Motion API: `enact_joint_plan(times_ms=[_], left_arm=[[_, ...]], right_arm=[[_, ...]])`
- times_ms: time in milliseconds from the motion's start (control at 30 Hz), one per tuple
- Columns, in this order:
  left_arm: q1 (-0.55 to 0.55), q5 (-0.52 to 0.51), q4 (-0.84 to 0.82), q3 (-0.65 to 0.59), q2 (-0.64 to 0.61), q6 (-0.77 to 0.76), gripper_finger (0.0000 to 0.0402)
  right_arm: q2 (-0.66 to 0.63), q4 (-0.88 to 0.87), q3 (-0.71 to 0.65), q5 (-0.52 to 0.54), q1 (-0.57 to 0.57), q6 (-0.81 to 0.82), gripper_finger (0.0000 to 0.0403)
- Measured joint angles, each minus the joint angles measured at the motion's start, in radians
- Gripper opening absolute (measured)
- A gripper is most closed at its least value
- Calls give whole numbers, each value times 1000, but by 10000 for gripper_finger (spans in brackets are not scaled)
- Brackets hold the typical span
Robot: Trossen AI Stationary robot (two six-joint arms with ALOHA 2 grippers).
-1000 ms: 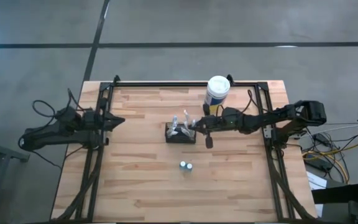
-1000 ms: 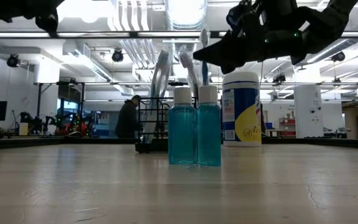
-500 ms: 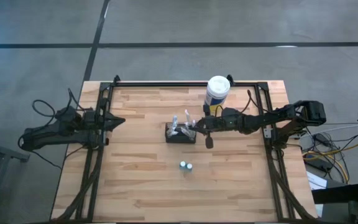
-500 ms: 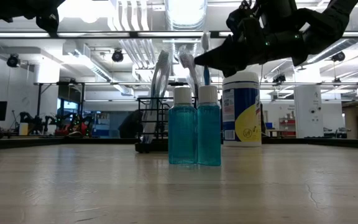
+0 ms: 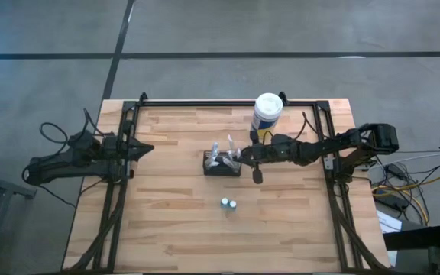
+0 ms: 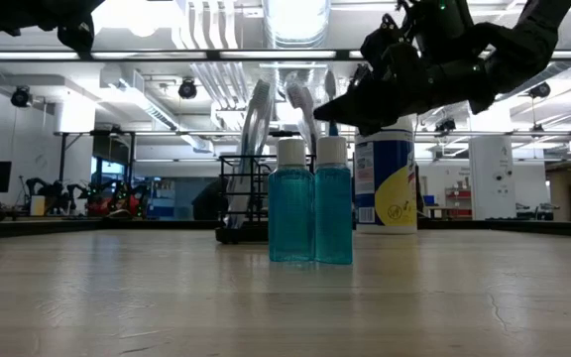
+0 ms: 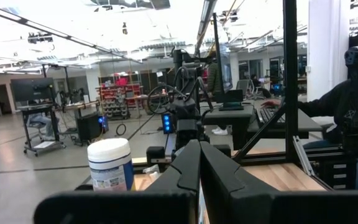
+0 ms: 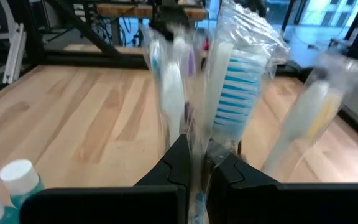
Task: Pick & Place toothbrushing station
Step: Put the blue toothbrush into the black wire organizer
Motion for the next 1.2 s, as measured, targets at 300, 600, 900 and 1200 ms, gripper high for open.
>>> enact_joint_plan(times_ms=[300, 600, 900, 1200], left_arm=[[0, 0, -4, -3, 3, 0, 9], [1, -1, -44, -19, 10, 10, 10], [1, -16, -41, -19, 12, 7, 10], [1, -45, -42, -19, 12, 6, 10]], right_arm=[[137, 92, 22, -7, 1, 22, 13], [126, 99, 18, -73, 2, 59, 38], [-24, -13, 14, -82, 5, 70, 137], [-152, -175, 13, -82, 7, 71, 203]])
